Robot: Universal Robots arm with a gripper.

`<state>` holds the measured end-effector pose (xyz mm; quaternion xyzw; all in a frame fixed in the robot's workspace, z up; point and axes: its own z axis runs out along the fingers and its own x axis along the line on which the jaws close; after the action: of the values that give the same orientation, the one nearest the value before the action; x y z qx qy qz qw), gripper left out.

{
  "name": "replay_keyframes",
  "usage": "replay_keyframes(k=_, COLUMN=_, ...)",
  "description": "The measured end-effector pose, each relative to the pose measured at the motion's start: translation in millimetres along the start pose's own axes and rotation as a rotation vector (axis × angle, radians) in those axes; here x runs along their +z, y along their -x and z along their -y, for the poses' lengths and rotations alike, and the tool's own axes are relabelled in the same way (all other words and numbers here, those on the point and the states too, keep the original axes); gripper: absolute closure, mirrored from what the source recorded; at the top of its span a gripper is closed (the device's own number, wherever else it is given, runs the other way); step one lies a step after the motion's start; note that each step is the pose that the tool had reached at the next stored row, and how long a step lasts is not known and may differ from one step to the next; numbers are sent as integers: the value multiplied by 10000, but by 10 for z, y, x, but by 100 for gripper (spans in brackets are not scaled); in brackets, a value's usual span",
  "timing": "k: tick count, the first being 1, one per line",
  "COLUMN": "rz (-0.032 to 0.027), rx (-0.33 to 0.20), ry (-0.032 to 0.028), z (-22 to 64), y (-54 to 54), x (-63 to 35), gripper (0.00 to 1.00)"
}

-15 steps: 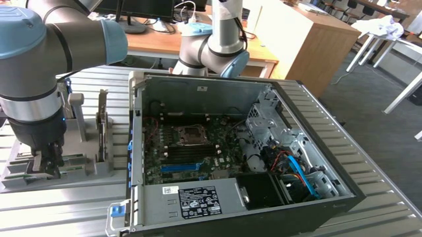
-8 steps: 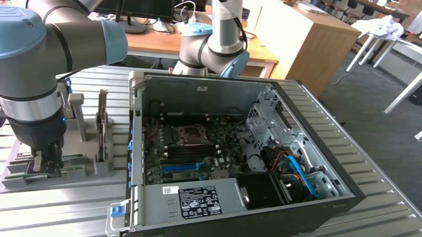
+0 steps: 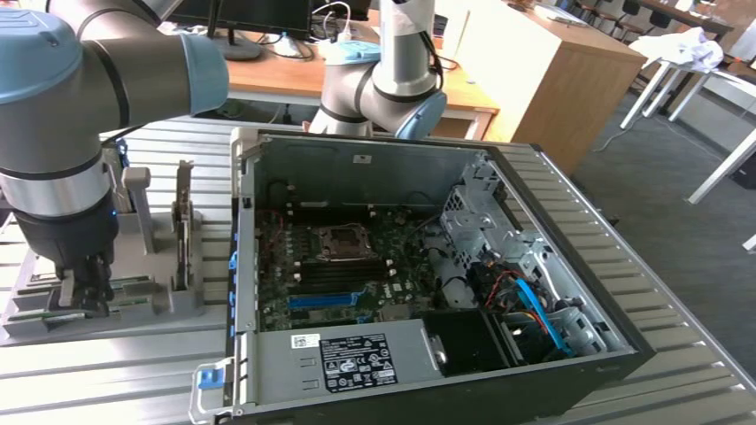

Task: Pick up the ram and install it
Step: 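Pick up the ram and move it above insertion slot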

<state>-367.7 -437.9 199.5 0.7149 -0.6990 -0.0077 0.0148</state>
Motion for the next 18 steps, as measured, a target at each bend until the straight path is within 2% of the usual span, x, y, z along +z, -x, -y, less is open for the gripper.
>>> replay_keyframes(k=14, rz=-1, rx=0, ry=1, z=-1, y=0, x=-20, gripper=71)
replay_keyframes(k=16, rz=0, rx=0, ry=1, z=-1, y=0, x=-19, gripper=73)
replay_keyframes(k=17, rz=-1, rx=0, ry=0, z=-1, y=0, x=-19, gripper=80)
replay_keyframes(k=18, rz=-1, rx=0, ry=1, z=-1, y=0, x=-20, gripper=80)
